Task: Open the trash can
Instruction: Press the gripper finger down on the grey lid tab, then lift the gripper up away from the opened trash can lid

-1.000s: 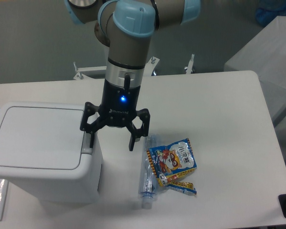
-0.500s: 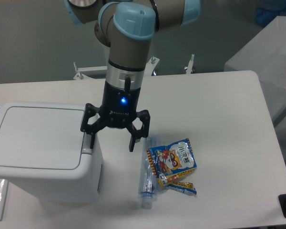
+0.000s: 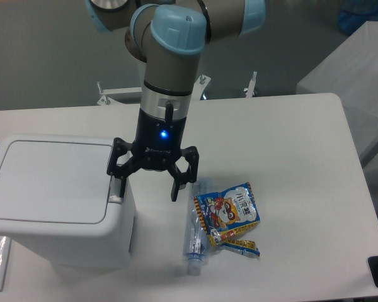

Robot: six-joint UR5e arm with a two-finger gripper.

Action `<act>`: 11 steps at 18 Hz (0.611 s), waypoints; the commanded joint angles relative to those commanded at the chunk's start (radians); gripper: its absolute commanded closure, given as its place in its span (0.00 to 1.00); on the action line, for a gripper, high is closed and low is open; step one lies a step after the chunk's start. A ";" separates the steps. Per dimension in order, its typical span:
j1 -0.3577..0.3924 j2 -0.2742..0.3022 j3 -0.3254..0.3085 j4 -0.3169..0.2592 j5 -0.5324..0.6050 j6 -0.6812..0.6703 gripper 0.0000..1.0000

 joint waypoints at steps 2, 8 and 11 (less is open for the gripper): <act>0.000 0.002 -0.002 0.000 0.000 0.002 0.00; 0.000 0.000 -0.003 0.000 0.000 0.005 0.00; 0.000 -0.002 -0.005 0.000 0.002 0.006 0.00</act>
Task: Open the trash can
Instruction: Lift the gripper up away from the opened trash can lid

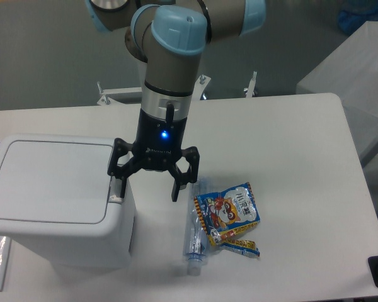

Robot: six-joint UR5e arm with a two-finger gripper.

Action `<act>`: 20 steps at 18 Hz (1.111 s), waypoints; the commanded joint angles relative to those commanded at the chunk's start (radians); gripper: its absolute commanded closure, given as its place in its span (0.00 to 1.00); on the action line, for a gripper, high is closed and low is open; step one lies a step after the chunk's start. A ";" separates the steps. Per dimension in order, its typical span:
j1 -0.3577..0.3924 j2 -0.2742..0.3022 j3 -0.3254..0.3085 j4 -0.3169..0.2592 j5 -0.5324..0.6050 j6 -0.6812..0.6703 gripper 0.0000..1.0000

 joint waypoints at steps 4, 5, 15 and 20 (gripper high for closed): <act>0.000 -0.002 0.000 0.000 0.002 -0.002 0.00; 0.000 0.000 -0.002 0.000 0.002 -0.002 0.00; 0.040 0.012 0.086 -0.011 0.005 0.032 0.00; 0.058 0.035 0.075 -0.043 0.254 0.230 0.00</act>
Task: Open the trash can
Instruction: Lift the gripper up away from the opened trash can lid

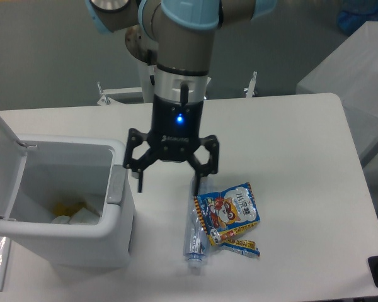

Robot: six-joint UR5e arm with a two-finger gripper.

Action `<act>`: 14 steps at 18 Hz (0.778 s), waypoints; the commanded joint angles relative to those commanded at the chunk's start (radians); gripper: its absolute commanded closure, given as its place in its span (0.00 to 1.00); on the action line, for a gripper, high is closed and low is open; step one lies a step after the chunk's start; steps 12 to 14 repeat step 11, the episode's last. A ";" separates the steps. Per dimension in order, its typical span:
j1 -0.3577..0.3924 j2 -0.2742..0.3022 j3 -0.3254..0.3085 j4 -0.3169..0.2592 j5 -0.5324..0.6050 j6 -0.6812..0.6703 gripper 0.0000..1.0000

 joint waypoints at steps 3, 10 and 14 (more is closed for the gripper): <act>0.026 0.017 0.005 -0.142 0.068 0.176 0.00; 0.133 0.077 -0.002 -0.301 0.192 0.524 0.00; 0.156 0.080 -0.003 -0.299 0.185 0.534 0.00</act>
